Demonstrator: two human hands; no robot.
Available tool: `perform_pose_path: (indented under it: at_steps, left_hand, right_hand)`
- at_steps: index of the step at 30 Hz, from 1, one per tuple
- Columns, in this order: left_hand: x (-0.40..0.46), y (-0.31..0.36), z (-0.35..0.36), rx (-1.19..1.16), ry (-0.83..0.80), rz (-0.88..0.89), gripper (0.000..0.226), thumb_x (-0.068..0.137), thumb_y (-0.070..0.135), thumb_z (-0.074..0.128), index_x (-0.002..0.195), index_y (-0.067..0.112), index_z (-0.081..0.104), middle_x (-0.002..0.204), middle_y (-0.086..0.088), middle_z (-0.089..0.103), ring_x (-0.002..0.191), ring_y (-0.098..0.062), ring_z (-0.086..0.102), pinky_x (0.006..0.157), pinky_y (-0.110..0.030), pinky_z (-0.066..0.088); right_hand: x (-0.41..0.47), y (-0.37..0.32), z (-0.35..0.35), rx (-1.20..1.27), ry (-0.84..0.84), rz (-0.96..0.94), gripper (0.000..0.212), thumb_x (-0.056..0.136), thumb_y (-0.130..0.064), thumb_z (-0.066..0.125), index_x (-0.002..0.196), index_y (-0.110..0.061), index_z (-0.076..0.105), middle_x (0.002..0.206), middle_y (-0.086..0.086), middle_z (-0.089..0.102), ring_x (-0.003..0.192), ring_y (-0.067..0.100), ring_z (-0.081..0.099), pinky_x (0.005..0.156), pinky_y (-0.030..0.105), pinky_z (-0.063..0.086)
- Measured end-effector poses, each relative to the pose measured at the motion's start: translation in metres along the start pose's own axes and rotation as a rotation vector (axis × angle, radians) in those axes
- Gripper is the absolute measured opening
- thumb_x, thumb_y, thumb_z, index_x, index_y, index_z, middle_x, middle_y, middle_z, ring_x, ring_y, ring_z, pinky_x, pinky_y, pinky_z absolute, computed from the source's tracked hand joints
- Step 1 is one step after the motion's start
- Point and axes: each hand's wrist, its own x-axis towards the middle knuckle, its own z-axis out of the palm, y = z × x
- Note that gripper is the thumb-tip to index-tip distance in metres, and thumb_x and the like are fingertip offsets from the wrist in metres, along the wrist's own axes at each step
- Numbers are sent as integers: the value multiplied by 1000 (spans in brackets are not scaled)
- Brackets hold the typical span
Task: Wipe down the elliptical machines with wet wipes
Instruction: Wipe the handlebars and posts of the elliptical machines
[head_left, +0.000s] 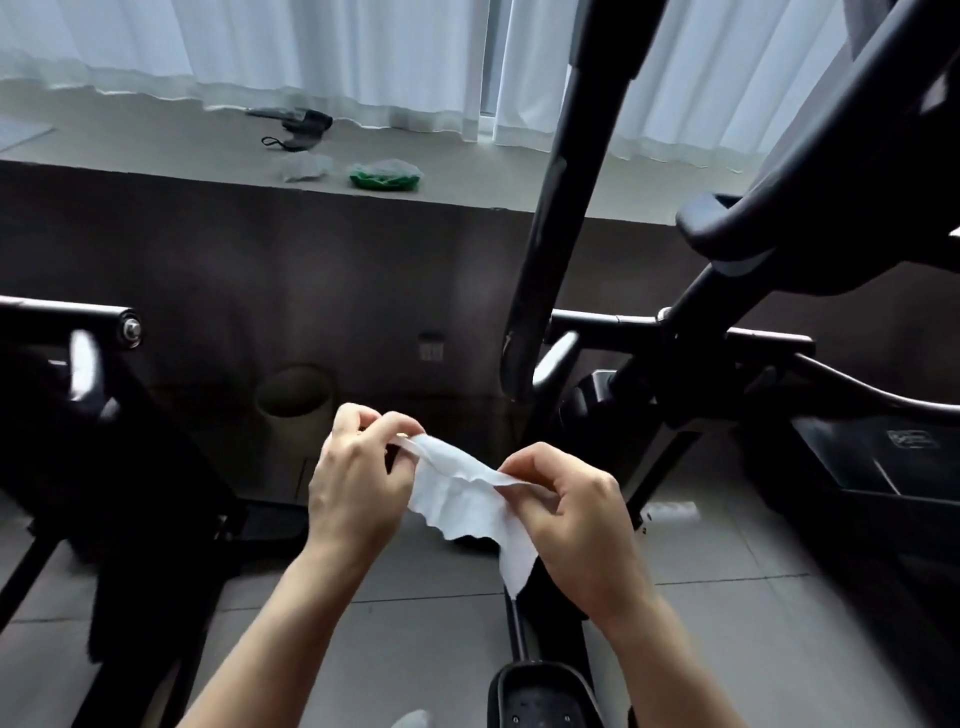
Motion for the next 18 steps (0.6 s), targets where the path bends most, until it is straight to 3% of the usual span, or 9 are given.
perform_pose_path:
  at_steps: [3, 5, 9, 12, 15, 18]
  left_hand:
    - [11, 5, 22, -219, 5, -146, 13, 90, 18, 62, 93, 27, 70, 90, 7, 51, 74, -10, 59, 72, -38, 52]
    - [21, 11, 33, -436, 6, -164, 12, 90, 22, 61, 89, 32, 68, 93, 3, 61, 75, -15, 66, 74, -47, 57]
    - [39, 33, 45, -806, 67, -187, 21, 93, 6, 59, 87, 25, 63, 82, 0, 66, 67, -14, 69, 67, -36, 59]
    - [48, 43, 53, -952, 38, -134, 13, 83, 21, 66, 82, 32, 61, 72, -11, 61, 70, -35, 65, 73, -49, 58]
    - [62, 46, 54, -990, 38, -64, 19, 81, 19, 63, 77, 37, 61, 81, -20, 59, 73, -30, 62, 71, -43, 53]
    - [88, 55, 40, -964, 129, 136, 28, 78, 17, 65, 77, 45, 61, 93, -16, 56, 82, -20, 59, 68, -20, 49]
  right_hand:
    - [8, 11, 1, -110, 111, -99, 8, 84, -13, 64, 83, -19, 69, 75, -14, 65, 73, 7, 62, 62, 24, 50]
    - [16, 17, 1, -162, 227, -155, 3, 83, -15, 66, 82, -17, 69, 74, -12, 65, 71, 8, 61, 64, 32, 52]
    - [32, 20, -4, -283, 463, -172, 5, 81, -16, 66, 78, -12, 66, 72, -4, 60, 68, 18, 58, 61, 40, 51]
    - [55, 25, -13, -403, 646, -43, 7, 80, -9, 64, 78, -15, 64, 63, -7, 51, 57, 12, 50, 52, 35, 47]
    - [72, 14, -13, -98, 705, 109, 18, 87, -5, 68, 81, -20, 61, 55, -5, 53, 49, 10, 53, 50, 23, 43]
    - [92, -15, -11, 276, 828, -24, 25, 88, 3, 64, 86, -21, 56, 70, -2, 62, 58, 14, 65, 56, 24, 52]
